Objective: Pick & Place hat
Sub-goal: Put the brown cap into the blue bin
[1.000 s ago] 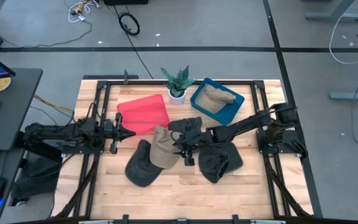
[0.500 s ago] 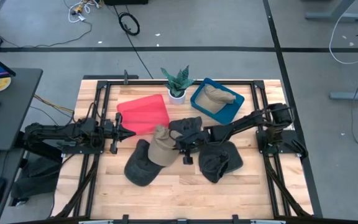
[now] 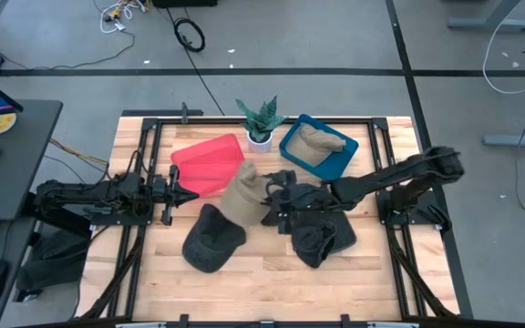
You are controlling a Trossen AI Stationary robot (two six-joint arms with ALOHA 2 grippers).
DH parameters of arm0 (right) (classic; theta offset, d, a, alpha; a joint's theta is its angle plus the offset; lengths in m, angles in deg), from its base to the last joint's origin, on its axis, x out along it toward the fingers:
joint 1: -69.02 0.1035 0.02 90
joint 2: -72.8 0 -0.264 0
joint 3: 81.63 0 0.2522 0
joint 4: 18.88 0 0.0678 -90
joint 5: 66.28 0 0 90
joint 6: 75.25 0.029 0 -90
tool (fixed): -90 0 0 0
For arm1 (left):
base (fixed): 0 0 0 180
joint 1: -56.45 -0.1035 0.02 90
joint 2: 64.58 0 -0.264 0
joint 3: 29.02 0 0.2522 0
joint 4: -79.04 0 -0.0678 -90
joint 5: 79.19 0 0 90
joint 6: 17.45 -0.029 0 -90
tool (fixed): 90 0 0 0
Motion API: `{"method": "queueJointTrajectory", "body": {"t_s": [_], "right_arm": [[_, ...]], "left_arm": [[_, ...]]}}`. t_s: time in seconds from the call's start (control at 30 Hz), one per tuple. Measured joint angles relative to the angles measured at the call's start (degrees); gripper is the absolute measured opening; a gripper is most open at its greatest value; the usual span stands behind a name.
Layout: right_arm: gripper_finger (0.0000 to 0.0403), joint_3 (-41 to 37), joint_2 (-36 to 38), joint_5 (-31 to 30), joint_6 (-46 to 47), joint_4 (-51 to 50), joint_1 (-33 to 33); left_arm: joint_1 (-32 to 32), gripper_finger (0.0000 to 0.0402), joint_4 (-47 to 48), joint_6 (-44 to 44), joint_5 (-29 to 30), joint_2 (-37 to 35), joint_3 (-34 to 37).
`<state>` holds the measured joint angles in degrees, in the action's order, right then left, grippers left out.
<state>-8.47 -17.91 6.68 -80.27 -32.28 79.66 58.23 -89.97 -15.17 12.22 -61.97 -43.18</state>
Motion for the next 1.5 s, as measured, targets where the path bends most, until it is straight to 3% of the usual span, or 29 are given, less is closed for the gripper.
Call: {"method": "queueJointTrajectory", "body": {"t_s": [0.13,0.57,0.9,1.17,1.5], "right_arm": [[0.0001,-1.7,5.6,-5.9,1.0,-4.6,0.5],[0.0,-15.1,25.4,-12.6,3.5,-5.7,0.0],[0.0,-23.8,36.0,-18.9,6.2,-5.9,-4.3],[0.0,-28.6,37.7,-28.4,16.1,-6.0,-10.0],[0.0,-33.0,35.5,-28.4,23.3,-5.9,-16.8]], "left_arm": [[0.0,0.0003,0.0,0.0,0.0,0.0,0.0],[0.0,0.0003,0.0,0.0,0.0,0.0,0.0],[0.0,0.0003,0.0,0.0,0.0,0.0,0.0],[0.0,0.0003,0.0,0.0,0.0,0.0,0.0],[0.0,0.0003,0.0,0.0,0.0,0.0,0.0]]}}
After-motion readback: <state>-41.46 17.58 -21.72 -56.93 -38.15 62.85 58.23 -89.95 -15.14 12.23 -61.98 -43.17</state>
